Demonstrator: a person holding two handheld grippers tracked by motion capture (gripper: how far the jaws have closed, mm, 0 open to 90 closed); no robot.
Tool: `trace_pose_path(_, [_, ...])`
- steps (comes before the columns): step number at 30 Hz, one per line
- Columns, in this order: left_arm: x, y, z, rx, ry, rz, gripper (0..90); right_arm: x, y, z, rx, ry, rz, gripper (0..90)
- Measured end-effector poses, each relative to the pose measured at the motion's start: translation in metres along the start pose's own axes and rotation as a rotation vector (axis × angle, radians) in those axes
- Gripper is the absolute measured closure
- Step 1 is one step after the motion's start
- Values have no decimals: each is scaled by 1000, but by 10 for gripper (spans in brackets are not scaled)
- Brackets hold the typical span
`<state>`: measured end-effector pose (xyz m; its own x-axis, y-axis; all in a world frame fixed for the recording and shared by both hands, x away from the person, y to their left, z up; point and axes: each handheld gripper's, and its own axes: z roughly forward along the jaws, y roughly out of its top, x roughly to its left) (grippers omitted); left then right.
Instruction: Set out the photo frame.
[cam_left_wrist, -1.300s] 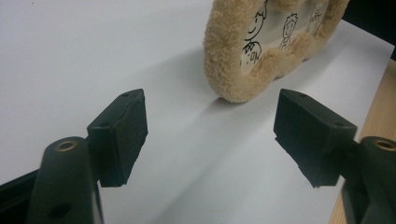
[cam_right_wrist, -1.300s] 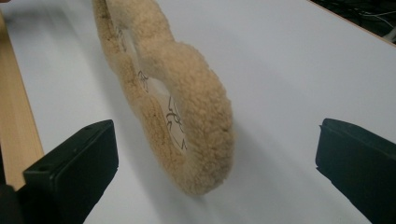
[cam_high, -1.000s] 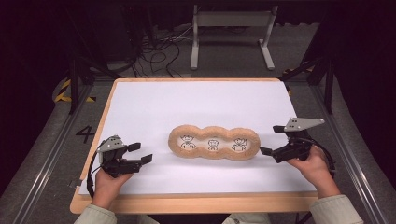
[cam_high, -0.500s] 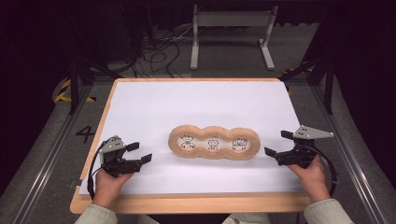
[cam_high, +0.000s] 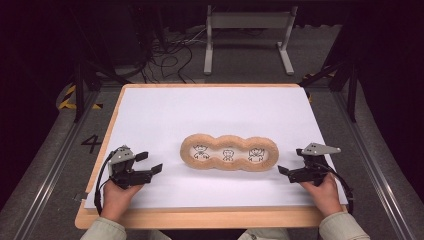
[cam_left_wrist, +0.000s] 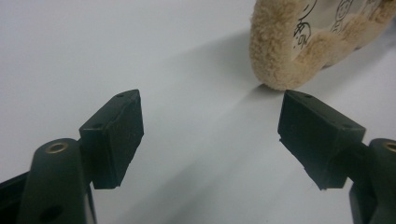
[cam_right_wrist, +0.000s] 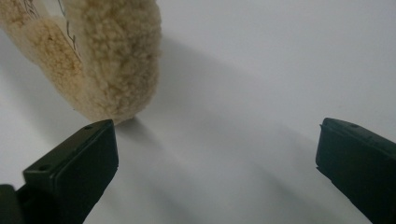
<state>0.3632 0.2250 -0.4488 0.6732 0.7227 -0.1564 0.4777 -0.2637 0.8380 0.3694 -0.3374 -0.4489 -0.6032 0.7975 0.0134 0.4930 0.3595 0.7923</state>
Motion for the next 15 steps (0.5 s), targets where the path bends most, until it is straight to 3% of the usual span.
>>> trace_pose_path(4, [-1,-1,3,10,16,15,230,1,-2,5,34,-10,-9,0])
trace_pose_path(11, [-1,-2,6,34,24,5,224,0,-2,3,23,-18,-12,0])
trace_pose_path(15, [0,-1,8,36,41,27,218,-3,-2,2,22,-23,-5,0])
